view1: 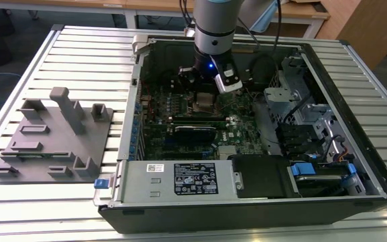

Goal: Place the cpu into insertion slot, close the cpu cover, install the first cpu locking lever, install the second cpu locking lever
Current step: 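Place the cpu into insertion slot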

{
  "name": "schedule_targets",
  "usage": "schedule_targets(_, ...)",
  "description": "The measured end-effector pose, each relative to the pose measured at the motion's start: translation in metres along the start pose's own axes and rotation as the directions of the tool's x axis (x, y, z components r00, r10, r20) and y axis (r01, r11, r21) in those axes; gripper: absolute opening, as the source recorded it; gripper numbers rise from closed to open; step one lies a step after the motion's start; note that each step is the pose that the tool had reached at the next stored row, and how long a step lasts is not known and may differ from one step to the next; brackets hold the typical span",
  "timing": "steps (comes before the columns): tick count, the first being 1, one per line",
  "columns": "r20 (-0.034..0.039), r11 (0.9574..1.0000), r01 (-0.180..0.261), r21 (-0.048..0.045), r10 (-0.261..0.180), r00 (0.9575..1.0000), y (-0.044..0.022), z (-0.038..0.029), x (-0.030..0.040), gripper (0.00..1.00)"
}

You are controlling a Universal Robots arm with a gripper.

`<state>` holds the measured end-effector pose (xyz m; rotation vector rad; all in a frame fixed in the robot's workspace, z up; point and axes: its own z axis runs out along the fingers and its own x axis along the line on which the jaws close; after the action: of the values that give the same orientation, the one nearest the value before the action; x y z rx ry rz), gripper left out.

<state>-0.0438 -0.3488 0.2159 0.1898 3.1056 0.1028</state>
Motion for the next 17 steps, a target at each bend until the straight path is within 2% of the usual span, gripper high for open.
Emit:
schedule_targets(6,0.0005,1.0000,-0.005,0.0001,0.005,1.0000,0.0000,0.0001,0.0000,0.54)
schedule_targets(10,0.0036,0.9987,-0.051,0.0011,0.051,0.9987,0.0000,0.0002,0.0000,0.54)
schedule_targets(13,0.0073,0.9946,-0.104,0.0021,0.104,0.9946,0.0000,0.0005,0.0000,0.54)
schedule_targets(17,0.0121,0.9852,-0.171,0.0031,0.171,0.9851,-0.0001,0.0008,0.0000,0.54)
